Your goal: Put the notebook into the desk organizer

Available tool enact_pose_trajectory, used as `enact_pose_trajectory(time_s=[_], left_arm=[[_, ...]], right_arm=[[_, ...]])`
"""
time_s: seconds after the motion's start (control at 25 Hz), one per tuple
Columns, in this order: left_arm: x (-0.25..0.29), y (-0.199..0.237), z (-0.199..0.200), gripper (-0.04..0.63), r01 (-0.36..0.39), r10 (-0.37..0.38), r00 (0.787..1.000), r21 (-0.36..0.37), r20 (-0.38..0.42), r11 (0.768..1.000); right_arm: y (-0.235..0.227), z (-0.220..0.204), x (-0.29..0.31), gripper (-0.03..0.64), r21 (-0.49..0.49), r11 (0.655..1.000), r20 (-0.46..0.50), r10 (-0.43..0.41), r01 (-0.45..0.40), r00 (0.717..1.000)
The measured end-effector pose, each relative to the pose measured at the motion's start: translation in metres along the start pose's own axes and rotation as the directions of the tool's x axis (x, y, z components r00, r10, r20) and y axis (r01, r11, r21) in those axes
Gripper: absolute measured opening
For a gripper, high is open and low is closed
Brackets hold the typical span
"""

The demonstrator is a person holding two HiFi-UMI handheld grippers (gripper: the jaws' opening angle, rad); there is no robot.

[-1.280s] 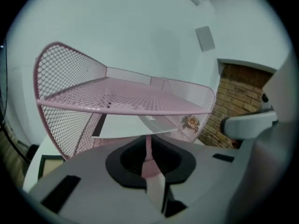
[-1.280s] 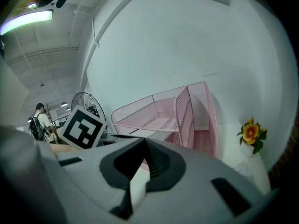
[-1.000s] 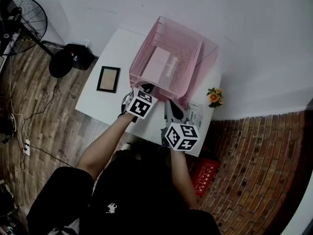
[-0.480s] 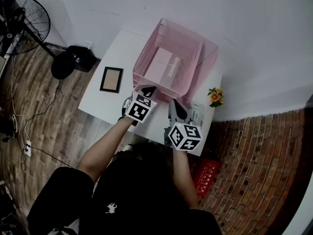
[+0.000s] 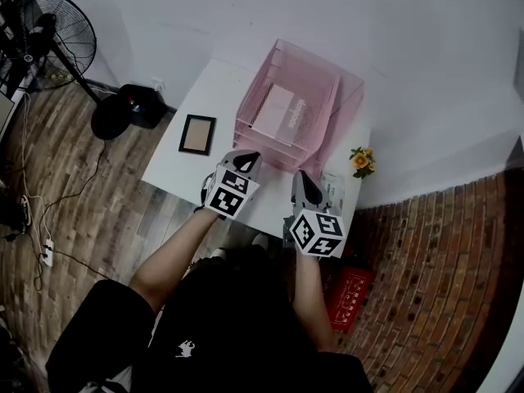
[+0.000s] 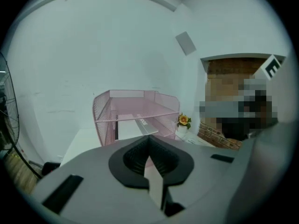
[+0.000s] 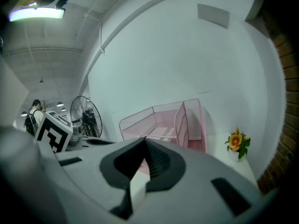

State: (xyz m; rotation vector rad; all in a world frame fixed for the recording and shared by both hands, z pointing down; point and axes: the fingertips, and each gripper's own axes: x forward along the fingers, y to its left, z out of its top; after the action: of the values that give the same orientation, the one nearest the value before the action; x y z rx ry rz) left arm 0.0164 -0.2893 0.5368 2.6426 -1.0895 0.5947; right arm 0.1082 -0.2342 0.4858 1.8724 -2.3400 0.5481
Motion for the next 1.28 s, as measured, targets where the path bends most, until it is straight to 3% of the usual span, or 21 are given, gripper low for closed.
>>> enact_pose_trajectory(time_s=[0.36, 0.64, 0.96, 1.28], left_arm=[[-0.063, -0.010, 0.004, 0.002, -0.048, 0.047, 0.996, 0.007, 0.081, 0.999], [-0.097, -0.021, 0.007, 0.002, -0.114, 0.114, 0.988, -0.007, 0.105, 0.994], [-0.136, -0.061, 0.013, 0.002, -0.146, 0.156, 0.975, -0.074, 0.158, 0.986], [-0.183, -0.107, 0.020, 0.002, -0.209, 0.217, 0.950, -0.060, 0.224, 0.976]], right_arm=[[0.021, 0.014, -0.043, 0.002, -0.010, 1.000, 0.081, 0.013, -0.012, 0.997], [0.028, 0.021, -0.069, 0.002, -0.046, 0.996, 0.099, 0.081, -0.076, 0.992], [0.022, 0.030, -0.112, 0.002, -0.086, 0.985, 0.104, 0.157, -0.148, 0.982], [0.014, 0.025, -0.175, 0.002, -0.142, 0.970, 0.123, 0.217, -0.199, 0.968]])
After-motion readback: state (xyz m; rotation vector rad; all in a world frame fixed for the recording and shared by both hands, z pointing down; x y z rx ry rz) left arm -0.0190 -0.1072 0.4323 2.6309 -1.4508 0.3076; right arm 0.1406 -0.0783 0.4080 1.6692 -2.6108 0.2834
